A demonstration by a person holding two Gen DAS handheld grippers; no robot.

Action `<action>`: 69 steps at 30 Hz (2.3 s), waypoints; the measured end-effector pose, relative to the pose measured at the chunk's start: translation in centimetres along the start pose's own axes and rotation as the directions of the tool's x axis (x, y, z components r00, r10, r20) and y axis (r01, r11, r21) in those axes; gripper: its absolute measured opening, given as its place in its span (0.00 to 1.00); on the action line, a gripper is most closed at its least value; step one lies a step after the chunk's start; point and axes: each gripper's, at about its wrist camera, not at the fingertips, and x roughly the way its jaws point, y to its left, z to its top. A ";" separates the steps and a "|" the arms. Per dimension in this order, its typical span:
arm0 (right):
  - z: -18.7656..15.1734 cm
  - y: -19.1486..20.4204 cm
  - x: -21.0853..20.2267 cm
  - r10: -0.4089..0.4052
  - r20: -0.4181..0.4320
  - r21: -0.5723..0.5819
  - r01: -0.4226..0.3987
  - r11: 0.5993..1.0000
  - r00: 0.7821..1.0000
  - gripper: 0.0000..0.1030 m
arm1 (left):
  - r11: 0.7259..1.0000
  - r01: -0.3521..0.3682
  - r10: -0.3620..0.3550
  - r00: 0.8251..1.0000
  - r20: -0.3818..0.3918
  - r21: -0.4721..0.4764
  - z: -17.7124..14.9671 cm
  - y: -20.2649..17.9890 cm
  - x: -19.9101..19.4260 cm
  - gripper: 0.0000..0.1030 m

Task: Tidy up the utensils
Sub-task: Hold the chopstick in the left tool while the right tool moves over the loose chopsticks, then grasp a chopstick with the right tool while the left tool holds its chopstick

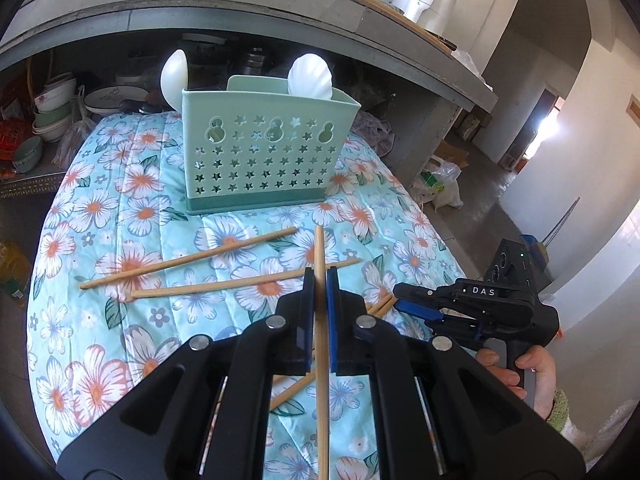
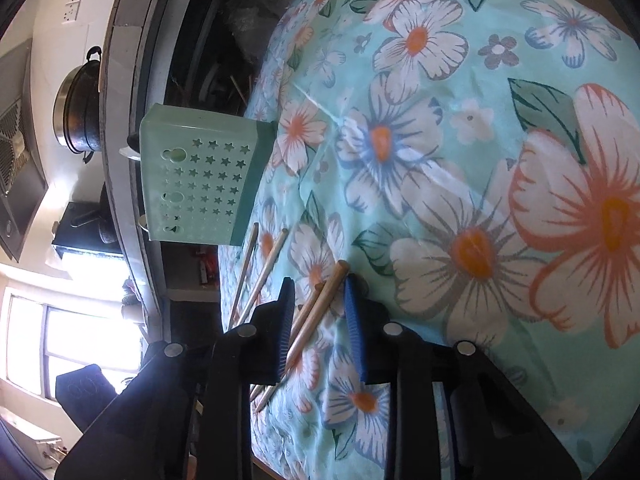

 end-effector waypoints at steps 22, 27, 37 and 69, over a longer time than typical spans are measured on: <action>1.3 -1.1 -2.5 -0.048 0.091 0.020 0.046 0.999 0.995 0.20 | 1.000 -0.009 0.009 1.000 -0.003 -0.017 -0.3 1.3 0.2 0.04; 1.1 -1.0 -1.6 -0.065 0.081 0.025 0.063 0.998 0.995 0.20 | 1.000 -0.009 0.009 1.000 -0.005 -0.014 -0.2 1.3 0.4 0.04; 1.7 -0.8 -0.4 -0.059 0.100 0.036 0.056 0.998 0.993 0.12 | 1.000 -0.016 0.015 1.000 -0.013 -0.013 -0.3 1.2 0.5 0.04; 0.2 6.0 -8.8 0.135 0.247 -0.212 -0.082 0.974 0.960 0.07 | 0.999 -0.042 0.041 0.997 0.066 0.013 1.7 0.6 -1.6 0.04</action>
